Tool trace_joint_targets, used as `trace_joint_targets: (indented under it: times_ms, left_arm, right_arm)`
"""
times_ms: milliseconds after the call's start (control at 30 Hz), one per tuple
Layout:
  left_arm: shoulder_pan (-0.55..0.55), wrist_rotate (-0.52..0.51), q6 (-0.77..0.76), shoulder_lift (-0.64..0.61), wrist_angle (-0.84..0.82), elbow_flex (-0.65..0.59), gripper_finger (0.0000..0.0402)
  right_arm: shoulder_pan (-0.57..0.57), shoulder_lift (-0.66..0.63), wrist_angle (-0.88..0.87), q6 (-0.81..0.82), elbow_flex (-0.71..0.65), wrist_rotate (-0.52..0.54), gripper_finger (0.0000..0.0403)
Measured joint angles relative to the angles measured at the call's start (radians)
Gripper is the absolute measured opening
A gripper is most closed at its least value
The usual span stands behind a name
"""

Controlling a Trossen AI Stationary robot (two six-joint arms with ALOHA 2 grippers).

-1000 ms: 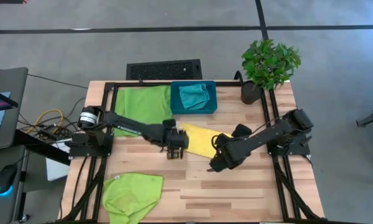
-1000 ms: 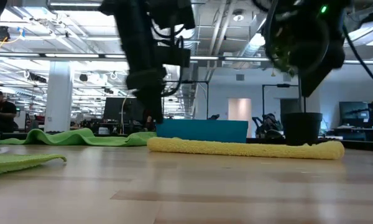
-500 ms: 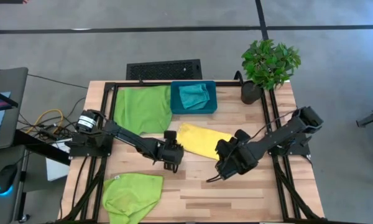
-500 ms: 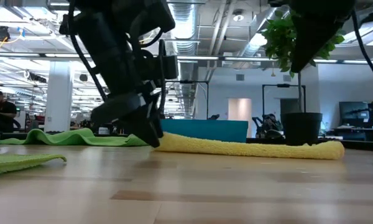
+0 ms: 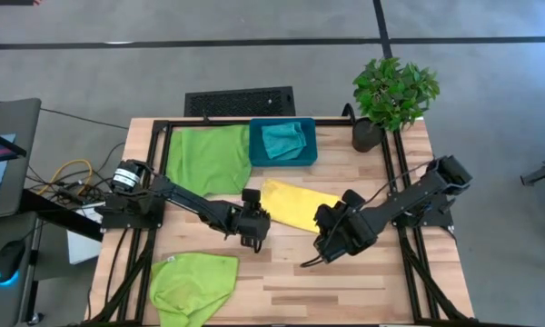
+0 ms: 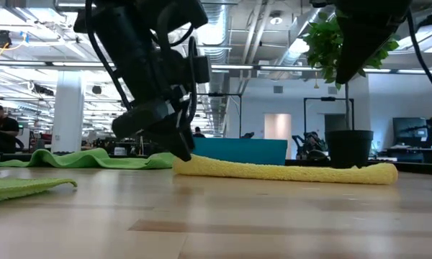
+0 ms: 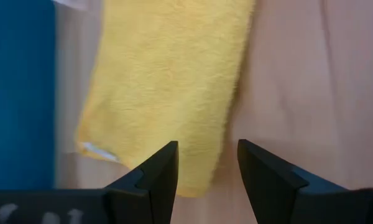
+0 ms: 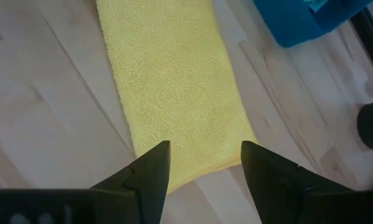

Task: Fold microfiber towels
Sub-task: Fold the yellow microfiber cloth

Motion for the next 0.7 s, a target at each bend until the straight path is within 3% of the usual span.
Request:
trace_joint_targets:
  times_ms: [100, 233, 400, 533, 700]
  left_arm:
    - [0.0, -0.042, 0.018, 0.0, -0.004, 0.0, 0.0158]
    - [0.033, 0.069, 0.021, 0.006, -0.002, -0.002, 0.0158]
    - [0.083, 0.101, 0.021, 0.006, 0.055, -0.036, 0.0158]
    - [0.11, 0.208, 0.018, 0.006, 0.063, -0.049, 0.0158]
    - [0.124, 0.185, 0.004, 0.006, 0.095, -0.065, 0.0158]
  right_arm:
    - [-0.001, 0.0, 0.0, 0.0, 0.0, 0.0, 0.0221]
    - [-0.001, 0.0, 0.0, 0.0, 0.0, 0.0, 0.0221]
    - [-0.001, 0.0, 0.0, 0.0, 0.0, 0.0, 0.0221]
    - [-0.001, 0.0, 0.0, 0.0, 0.0, 0.0, 0.0221]
    - [-0.001, 0.0, 0.0, 0.0, 0.0, 0.0, 0.0221]
